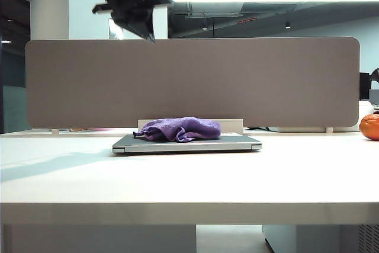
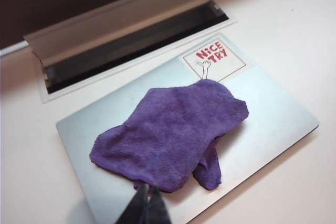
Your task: Pick up the purple rag and put it over the laptop.
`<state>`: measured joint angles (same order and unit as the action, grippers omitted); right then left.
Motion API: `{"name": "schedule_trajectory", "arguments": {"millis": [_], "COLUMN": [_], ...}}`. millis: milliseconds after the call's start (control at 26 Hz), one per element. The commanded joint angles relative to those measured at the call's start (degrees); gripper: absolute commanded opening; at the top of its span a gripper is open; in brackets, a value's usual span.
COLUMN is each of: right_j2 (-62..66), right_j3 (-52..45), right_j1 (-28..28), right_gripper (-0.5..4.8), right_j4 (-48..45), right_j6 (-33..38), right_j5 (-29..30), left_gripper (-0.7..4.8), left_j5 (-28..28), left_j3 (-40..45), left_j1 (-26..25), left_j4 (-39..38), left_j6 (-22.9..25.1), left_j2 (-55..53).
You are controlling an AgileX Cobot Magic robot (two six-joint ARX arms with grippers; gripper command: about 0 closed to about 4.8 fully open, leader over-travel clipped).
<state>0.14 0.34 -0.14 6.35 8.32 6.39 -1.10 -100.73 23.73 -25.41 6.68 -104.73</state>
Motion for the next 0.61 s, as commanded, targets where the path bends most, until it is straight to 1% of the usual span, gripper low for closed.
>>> {"name": "schedule_trajectory", "arguments": {"millis": [38, 115, 269, 538, 614], "right_j2": [-0.1, -0.1, -0.1, -0.1, -0.1], "right_j3": [-0.2, -0.2, -0.2, -0.2, -0.2], "right_j1": [0.0, 0.0, 0.0, 0.0, 0.0], "right_gripper": [0.22, 0.22, 0.22, 0.22, 0.22], "right_j4": [-1.0, -0.8, -0.1, 0.7, 1.1], "right_j6": [-3.3, -4.3, -4.5, -4.5, -4.5], "right_j5": [-0.5, -0.6, -2.8, -3.7, -3.7], "left_gripper": [-0.06, -0.06, -0.06, -0.06, -0.06], "left_j5": [1.2, 1.9, 2.6, 2.5, 2.4], "left_j3": [1.9, 3.7, 8.4, 21.3, 26.3], "left_j1": [-0.9, -1.4, -3.3, -4.8, -4.8], "left_j4": [1.0, 1.5, 1.8, 5.7, 6.7], "left_j6": [-0.1, -0.9, -1.3, -1.4, -2.8], "left_j2": [3.3, 5.4, 10.2, 21.2, 25.6]}}
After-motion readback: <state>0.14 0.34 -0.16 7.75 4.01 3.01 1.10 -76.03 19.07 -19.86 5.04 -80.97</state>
